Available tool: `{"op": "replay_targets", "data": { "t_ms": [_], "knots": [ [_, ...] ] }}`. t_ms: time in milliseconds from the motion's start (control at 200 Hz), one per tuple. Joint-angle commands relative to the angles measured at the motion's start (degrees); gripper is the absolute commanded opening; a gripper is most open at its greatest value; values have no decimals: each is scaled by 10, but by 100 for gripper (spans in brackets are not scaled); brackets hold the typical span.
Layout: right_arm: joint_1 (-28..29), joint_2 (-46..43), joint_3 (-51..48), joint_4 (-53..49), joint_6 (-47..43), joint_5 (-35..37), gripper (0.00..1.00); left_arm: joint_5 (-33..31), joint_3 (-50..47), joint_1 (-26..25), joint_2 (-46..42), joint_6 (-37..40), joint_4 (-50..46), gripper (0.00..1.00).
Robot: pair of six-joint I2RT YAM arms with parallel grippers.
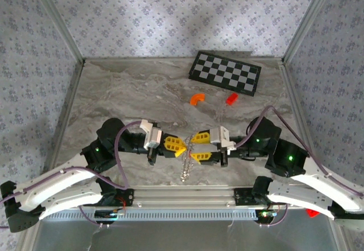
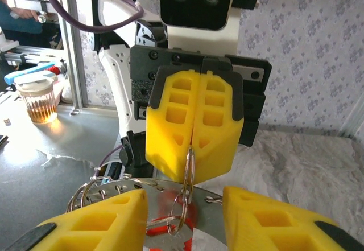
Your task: Put the keys on the keyring
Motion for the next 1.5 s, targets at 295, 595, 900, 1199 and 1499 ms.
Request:
{"op": "replay_targets", "data": {
  "t_ms": [295,595,900,1199,1499],
  "knots": [
    [5,13,7,15,-1,50,20,-17,14,-4,-14,18,3,0],
    [5,17,26,-26,-19,85,0,-42,27,-4,-15,42,-49,0],
    [5,82,150,-221,-87,142,0,-146,78,-4,-28,133,-231,24],
    [21,143,215,-308,-133,170,0,-173,82,-4,-19,137,-226,27],
    [36,164,229,-317,-140,182,0,-164,81,-4,11,135,-207,27]
  ]
}}
